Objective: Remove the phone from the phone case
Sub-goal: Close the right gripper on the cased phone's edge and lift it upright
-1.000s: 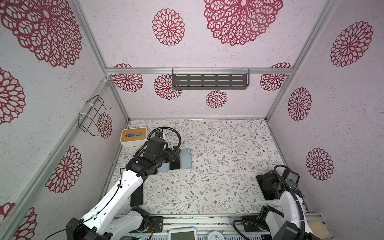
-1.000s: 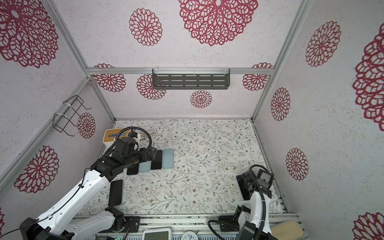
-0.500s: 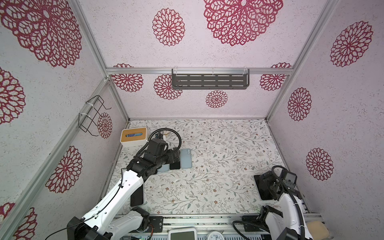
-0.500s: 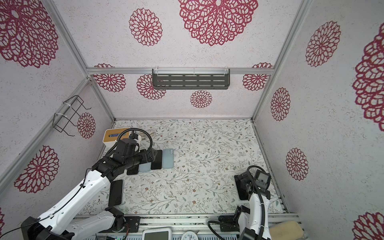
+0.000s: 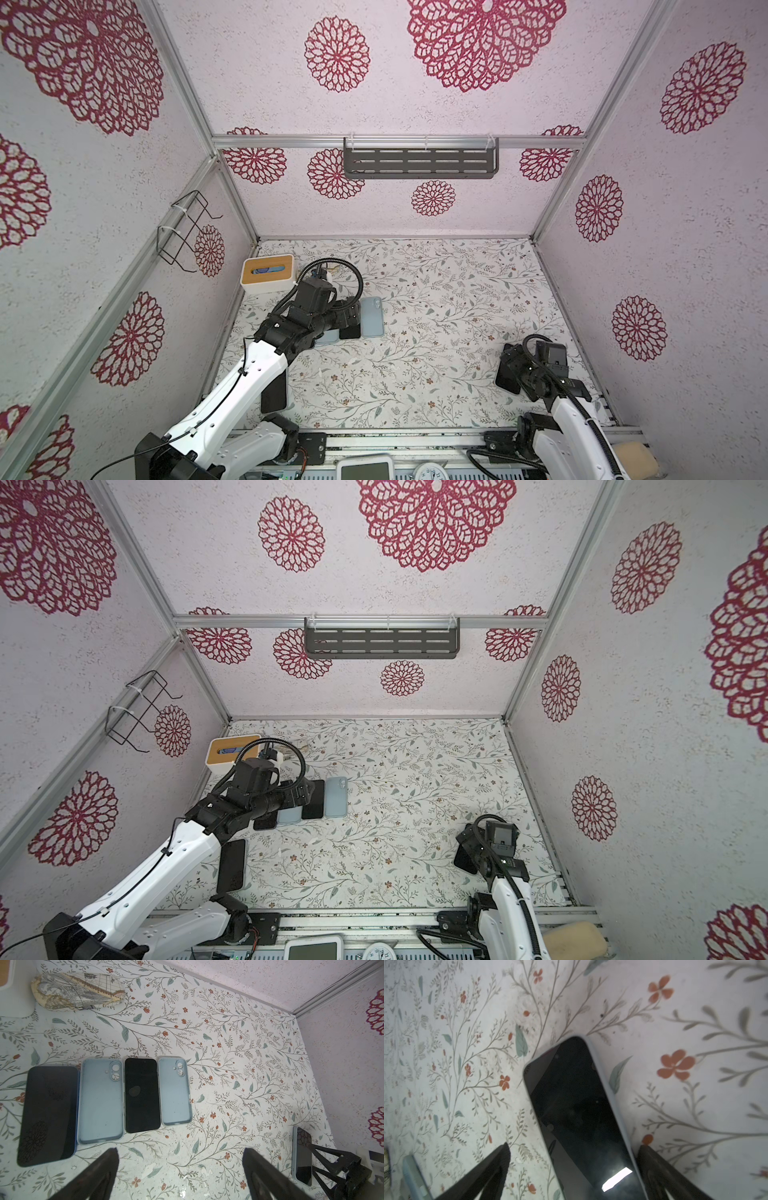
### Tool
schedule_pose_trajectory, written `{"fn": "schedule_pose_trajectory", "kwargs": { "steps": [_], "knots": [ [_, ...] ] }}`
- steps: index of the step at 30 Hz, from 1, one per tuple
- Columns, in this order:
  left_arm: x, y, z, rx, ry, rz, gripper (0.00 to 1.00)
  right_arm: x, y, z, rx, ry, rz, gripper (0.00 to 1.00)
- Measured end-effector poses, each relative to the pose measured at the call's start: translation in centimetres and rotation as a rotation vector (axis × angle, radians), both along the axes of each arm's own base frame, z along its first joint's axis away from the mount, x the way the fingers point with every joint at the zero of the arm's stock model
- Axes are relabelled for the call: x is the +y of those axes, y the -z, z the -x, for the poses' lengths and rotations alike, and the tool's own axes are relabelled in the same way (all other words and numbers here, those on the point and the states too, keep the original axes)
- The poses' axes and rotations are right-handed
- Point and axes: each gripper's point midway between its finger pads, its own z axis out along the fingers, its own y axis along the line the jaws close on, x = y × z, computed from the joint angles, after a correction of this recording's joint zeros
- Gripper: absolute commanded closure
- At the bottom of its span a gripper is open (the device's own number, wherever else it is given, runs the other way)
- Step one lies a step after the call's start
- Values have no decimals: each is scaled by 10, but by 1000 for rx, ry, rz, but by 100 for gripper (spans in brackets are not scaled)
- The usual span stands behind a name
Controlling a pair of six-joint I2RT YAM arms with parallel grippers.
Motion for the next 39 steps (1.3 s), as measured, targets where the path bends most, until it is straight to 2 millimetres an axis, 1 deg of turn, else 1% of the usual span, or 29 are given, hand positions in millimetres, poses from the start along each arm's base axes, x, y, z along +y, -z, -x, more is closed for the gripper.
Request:
{"fn": "schedule_pose_trajectory", "kwargs": {
  "steps": [2,5,19,27,31,33,35,39],
  "knots": [
    [0,1,0,0,2,-2,3,6,1,0,8,-26,5,1],
    [0,3,1,0,5,-3,3,9,3,0,26,-50,29,1],
    [-4,3,1,-6,24,12,3,5,10,-4,198,-101,169,1],
    [-6,5,-1,-18,40,16,3,4,16,-1,307,-167,273,1],
    [-6,9,-1,-15,47,23,3,5,17,0,334,-182,291,4],
    [-6,8,-2,-15,50,29,3,6,17,-1,342,-186,291,8],
    [-6,7,-3,-18,52,34,3,8,17,-2,346,-191,290,13],
    [-7,6,-4,-21,56,42,3,9,17,-4,343,-197,291,19]
  ]
}}
